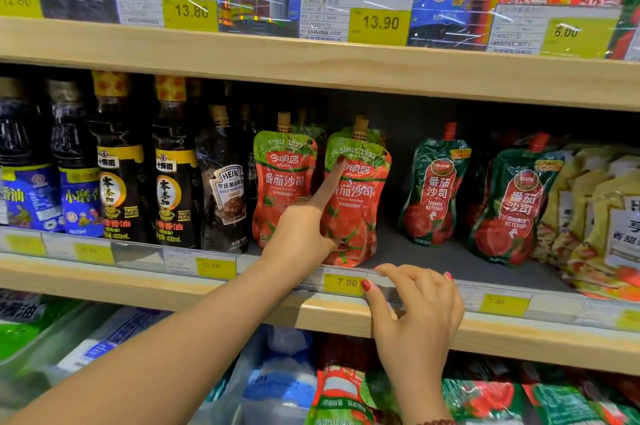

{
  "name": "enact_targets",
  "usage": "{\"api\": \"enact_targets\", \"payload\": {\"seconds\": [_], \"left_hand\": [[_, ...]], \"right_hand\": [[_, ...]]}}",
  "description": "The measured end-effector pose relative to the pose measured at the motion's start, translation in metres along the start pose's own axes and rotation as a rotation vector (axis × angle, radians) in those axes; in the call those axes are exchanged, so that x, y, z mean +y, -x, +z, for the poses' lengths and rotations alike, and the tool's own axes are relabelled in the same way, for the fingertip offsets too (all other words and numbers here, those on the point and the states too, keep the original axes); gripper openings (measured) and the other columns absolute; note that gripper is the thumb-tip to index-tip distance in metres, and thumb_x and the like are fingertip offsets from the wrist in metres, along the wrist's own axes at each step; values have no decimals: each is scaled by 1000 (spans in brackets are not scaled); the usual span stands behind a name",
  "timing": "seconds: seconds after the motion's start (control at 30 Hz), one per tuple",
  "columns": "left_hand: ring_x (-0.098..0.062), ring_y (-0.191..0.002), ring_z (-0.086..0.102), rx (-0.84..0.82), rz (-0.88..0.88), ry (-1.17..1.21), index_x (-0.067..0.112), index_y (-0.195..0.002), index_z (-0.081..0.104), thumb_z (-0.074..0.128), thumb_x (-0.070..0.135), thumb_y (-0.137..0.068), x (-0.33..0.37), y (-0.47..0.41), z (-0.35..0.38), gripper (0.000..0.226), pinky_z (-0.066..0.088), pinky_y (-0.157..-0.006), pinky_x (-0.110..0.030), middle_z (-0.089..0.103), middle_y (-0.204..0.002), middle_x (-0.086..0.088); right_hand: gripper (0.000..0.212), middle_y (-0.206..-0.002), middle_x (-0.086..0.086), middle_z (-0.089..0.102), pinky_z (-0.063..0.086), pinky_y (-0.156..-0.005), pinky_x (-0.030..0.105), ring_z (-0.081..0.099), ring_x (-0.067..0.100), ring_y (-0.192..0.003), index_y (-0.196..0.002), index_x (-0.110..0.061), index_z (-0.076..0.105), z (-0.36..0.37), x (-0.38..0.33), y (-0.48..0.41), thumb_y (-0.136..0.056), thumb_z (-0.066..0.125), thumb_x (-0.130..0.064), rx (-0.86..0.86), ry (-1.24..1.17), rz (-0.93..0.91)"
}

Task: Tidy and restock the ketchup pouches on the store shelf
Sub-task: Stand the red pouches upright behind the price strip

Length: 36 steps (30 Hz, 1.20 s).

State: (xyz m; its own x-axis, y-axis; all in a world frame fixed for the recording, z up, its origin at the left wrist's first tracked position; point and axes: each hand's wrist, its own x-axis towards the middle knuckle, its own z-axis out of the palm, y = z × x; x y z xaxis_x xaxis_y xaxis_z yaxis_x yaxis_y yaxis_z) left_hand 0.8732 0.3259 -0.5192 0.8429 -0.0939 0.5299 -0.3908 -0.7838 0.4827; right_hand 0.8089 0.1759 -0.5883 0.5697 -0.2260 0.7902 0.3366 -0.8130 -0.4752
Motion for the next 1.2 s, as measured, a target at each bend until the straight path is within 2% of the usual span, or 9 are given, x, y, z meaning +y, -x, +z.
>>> {"api": "enact_targets", "payload": {"seconds": [0.13, 0.17, 0.23, 0.33, 0.4, 0.63, 1.0, 1.1, 1.2], "left_hand": [[-6, -62, 54, -7, -23, 11, 70, -123, -21, 74, 15, -75, -1, -2, 2, 120, 44, -48, -21, 53, -77, 7], [-7, -62, 54, -16, -51, 3, 56, -139, -1, 75, 17, -75, 1, -1, 0, 107, 45, -49, -22, 49, -73, 9], [-14, -72, 58, 29, -95, -42, 25, -129, 42, 77, 23, -75, 4, 4, -5, 64, 50, -59, -28, 48, -75, 10], [-16, -93, 55, 110, -65, 57, 28, -135, 34, 76, 32, -74, 2, 19, -12, 74, 50, -75, -32, 55, -102, 0], [-14, -98, 55, 151, -10, 82, 30, -129, 40, 73, 34, -76, 1, 36, -16, 63, 51, -80, -34, 58, -110, 0], [-21, -90, 60, 146, 84, -116, 19, -99, 68, 72, 33, -78, -13, 76, -22, 26, 45, -83, -37, 69, -92, 0], [-26, -87, 57, 236, 99, -160, 14, -98, 66, 71, 30, -79, -16, 83, -13, 26, 39, -83, -38, 66, -90, -5], [-26, -85, 56, 250, 89, -122, 15, -96, 67, 74, 32, -76, -16, 83, -12, 28, 39, -80, -36, 65, -86, -4], [-24, -85, 55, 245, 85, -107, 16, -96, 67, 75, 35, -74, -18, 82, -11, 30, 39, -80, -35, 64, -86, -3]], "right_hand": [[23, -87, -5, 61, 27, -106, 44, 53, 19, -93, -92, -25, 69, -3, -2, -1, -71, 79, -28, -52, 10, 15], [24, -88, -5, 61, 27, -107, 45, 54, 20, -94, -93, -24, 69, -5, -3, -1, -71, 79, -26, -68, 6, 18], [27, -93, -3, 62, 22, -111, 44, 53, 22, -99, -99, -23, 69, -10, -6, -2, -73, 77, -26, -109, -15, 25], [35, -111, -3, 62, 15, -114, 34, 49, 19, -113, -109, -23, 65, -22, -10, -3, -75, 74, -27, -200, -44, 30], [35, -117, -2, 60, 26, -110, 37, 48, 18, -116, -110, -22, 64, -33, -13, -5, -76, 74, -25, -219, -97, 24], [36, -107, -12, 65, 42, -88, 15, 56, -1, -102, -109, -27, 63, -74, -13, 19, -75, 75, -23, -526, -348, -57], [73, -136, -10, 48, 27, -108, 25, 40, 9, -128, -126, -28, 53, -55, 34, 99, -62, 76, -53, -885, -121, -247], [57, -136, -9, 50, 22, -107, 24, 42, 13, -127, -126, -28, 54, -42, 34, 110, -73, 72, -40, -821, 43, -336], [46, -125, -3, 61, 35, -102, 30, 54, 20, -116, -117, -22, 63, -35, 28, 112, -73, 72, -13, -765, 68, -344]]}}
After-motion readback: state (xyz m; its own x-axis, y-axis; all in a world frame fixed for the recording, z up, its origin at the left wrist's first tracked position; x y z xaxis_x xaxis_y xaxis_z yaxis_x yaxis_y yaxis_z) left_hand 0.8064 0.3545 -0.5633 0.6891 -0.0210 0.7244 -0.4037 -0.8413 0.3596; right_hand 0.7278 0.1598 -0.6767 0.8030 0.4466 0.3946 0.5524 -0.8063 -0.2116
